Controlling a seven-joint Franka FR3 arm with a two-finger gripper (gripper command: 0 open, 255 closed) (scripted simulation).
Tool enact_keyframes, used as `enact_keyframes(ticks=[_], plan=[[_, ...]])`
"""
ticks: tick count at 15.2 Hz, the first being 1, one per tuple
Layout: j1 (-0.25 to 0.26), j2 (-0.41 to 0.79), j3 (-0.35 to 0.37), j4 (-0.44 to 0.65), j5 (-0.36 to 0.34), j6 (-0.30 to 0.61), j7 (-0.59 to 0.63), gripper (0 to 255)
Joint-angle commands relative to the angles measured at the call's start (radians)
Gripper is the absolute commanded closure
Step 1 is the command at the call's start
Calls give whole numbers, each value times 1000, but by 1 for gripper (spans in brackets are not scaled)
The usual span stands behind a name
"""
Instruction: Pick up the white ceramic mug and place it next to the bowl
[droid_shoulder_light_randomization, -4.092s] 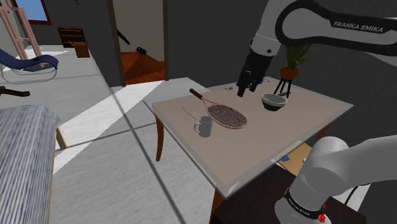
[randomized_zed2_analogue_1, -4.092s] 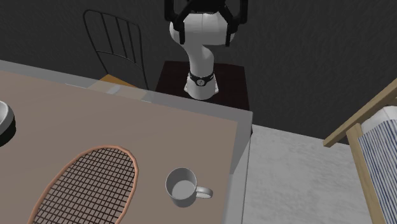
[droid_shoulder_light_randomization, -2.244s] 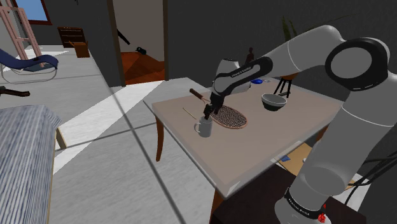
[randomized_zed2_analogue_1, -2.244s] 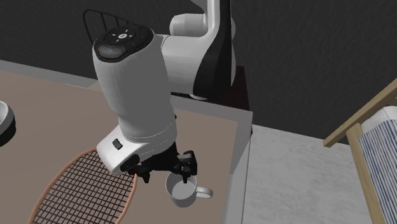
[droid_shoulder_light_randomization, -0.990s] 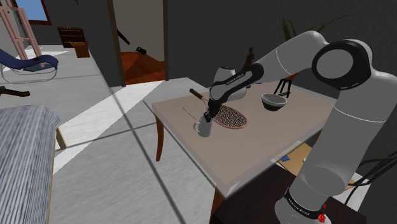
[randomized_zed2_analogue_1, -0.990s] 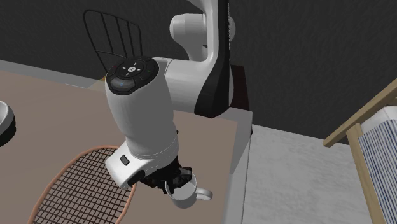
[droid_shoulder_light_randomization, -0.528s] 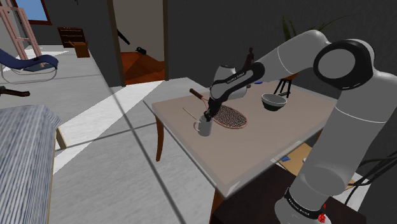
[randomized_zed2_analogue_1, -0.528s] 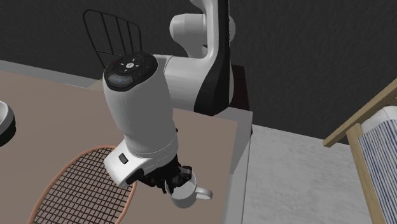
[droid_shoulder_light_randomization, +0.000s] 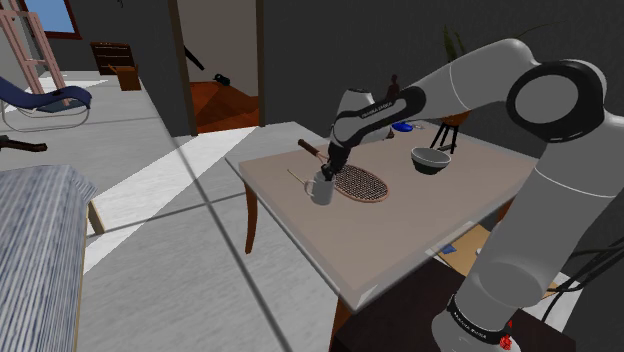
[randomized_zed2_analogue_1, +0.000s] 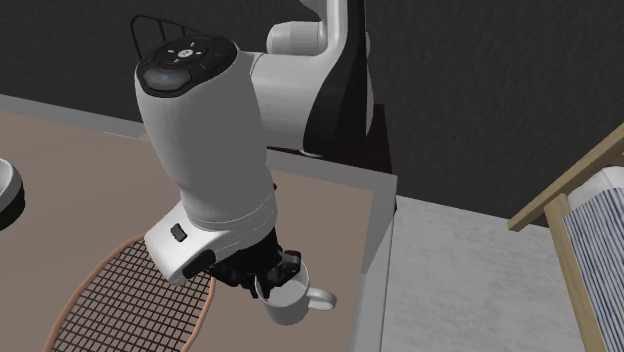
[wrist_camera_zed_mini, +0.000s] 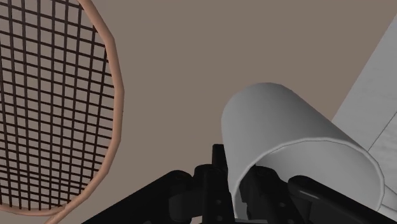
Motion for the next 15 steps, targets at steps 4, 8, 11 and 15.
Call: enact_keyframes(ticks=[4,8,11,15], plan=[[-1,-35,0,30,-10,-65,9,255],[-1,-57,0,62,-16,-119,15,255],[-1,-72,1,88,-20,-158,19,255],[-2,-88,1,125,-24,-212,24,255]])
